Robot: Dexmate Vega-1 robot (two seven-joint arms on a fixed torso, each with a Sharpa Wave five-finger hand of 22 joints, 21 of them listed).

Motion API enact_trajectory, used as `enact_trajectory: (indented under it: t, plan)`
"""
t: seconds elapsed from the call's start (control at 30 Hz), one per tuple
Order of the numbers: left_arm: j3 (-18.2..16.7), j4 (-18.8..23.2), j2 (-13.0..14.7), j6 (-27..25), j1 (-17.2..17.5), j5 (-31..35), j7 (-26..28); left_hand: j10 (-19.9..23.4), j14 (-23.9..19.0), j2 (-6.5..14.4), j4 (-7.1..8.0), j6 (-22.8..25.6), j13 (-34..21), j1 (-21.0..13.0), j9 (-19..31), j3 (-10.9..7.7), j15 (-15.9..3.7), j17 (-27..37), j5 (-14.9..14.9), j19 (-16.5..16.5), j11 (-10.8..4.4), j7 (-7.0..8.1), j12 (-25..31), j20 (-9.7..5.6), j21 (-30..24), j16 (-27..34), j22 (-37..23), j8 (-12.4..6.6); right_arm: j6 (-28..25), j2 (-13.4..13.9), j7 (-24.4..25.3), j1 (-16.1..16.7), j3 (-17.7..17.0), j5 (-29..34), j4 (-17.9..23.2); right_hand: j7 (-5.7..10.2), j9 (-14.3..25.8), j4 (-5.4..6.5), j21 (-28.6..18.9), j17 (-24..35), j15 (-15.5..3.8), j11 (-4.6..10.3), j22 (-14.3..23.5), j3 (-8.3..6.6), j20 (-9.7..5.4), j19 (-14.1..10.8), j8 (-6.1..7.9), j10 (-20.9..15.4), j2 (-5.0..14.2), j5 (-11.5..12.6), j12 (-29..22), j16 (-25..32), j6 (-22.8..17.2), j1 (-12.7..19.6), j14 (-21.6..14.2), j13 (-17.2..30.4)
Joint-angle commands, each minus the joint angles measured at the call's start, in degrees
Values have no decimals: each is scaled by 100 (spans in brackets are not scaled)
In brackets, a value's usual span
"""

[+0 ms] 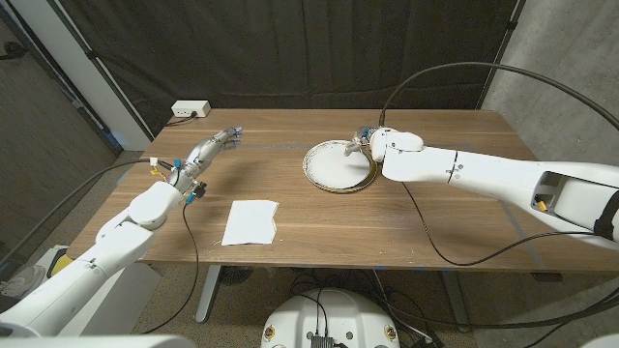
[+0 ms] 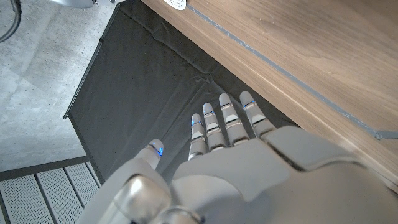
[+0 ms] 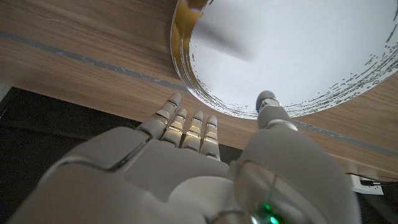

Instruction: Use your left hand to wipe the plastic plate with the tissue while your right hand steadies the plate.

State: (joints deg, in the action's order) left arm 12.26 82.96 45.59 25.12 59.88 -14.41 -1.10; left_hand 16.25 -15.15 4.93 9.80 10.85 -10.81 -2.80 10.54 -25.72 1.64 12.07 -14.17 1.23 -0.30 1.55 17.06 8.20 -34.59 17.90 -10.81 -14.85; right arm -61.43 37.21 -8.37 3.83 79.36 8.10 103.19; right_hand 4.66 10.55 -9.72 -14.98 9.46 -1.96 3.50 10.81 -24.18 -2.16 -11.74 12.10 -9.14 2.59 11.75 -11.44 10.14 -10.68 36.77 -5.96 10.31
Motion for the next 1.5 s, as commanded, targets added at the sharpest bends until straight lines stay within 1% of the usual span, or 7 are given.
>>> enact_trajectory:
  t: [0.03, 0.13, 0.3, 0.5, 0.83, 1.1, 1.5]
  plan:
    - [-121, 155, 59, -110, 169, -84, -45, 21, -37, 361, 27, -30, -14, 23, 25, -38, -21, 15, 5, 28, 10, 5, -14, 20, -25, 7, -19, 13, -129, -246, -713, -522, 692, 376, -361, 153, 10, 18, 31, 18, -378, 178, 21, 53, -465, 19, 18, 79, 1, 79, 50, -47, -23, 160, 135, 3]
    - [-133, 185, 57, -122, 190, -70, -27, 16, -35, 361, 29, -33, -15, 28, 25, -37, -25, 17, 5, 29, 3, 14, -24, 25, -24, 3, -20, 22, -119, -296, -860, -603, 776, 353, -460, 212, 12, 66, 56, 24, -380, 187, 28, 80, -477, 73, -9, 186, 55, 97, 79, -52, 18, 178, 232, 2]
    - [-142, 233, 43, -164, 206, -69, -15, 7, -35, 360, 34, -41, -16, 39, 26, -33, -24, 21, 5, 22, -1, 19, -41, 28, -19, -3, -21, 40, -111, -406, -1105, -725, 899, 284, -648, 255, 17, 171, 114, 33, -372, 197, 48, 100, -488, 214, -117, 541, 392, 135, 127, -48, 292, 276, 493, -2]
    - [-131, 280, 37, -233, 208, -36, -4, -5, -30, 358, 38, -47, -17, 49, 27, -29, -23, 25, 5, 16, 13, 29, -62, 33, -14, -12, -22, 58, 14, -514, -1401, -817, 933, 105, -933, 282, 19, 249, 192, 35, -355, 245, 67, 77, -494, 461, -227, 970, 799, 126, 126, -26, 970, 459, 813, -8]
    - [-131, 286, 31, -257, 201, -12, -9, -52, -20, 358, 43, -65, -19, 67, 30, -22, -35, 32, 5, 8, 14, 41, -108, 44, -5, -29, -25, 94, 124, -748, -1904, -1094, 1246, 63, -1316, 192, 28, 240, 192, 23, -292, 144, 72, 87, -372, 525, -226, 1201, 752, 88, 103, -15, 1677, 606, 929, -7]
    - [-155, 283, 25, -238, 207, -44, -23, -79, -18, 359, 45, -79, -20, 78, 31, -19, -33, 36, 4, 6, 8, 49, -138, 53, 0, -40, -26, 120, 179, -988, -2284, -1294, 1455, 49, -1655, 217, 27, 215, 198, 24, -249, 142, 65, 184, -378, 551, -64, 1213, 649, 80, 74, -24, 1456, 617, 1013, -6]
    - [-187, 310, 155, -42, 258, 110, -114, -19, -49, 352, 31, -61, -22, 76, 32, -23, -77, 40, 5, 18, -28, 95, -148, 19, 6, -49, -24, 146, 392, -1269, -2704, -1410, 1578, -14, -2120, 144, 26, 341, 252, 40, -106, 59, 67, 327, -356, 733, -96, 1486, 672, 68, 119, -46, 1568, 481, 1282, -3]
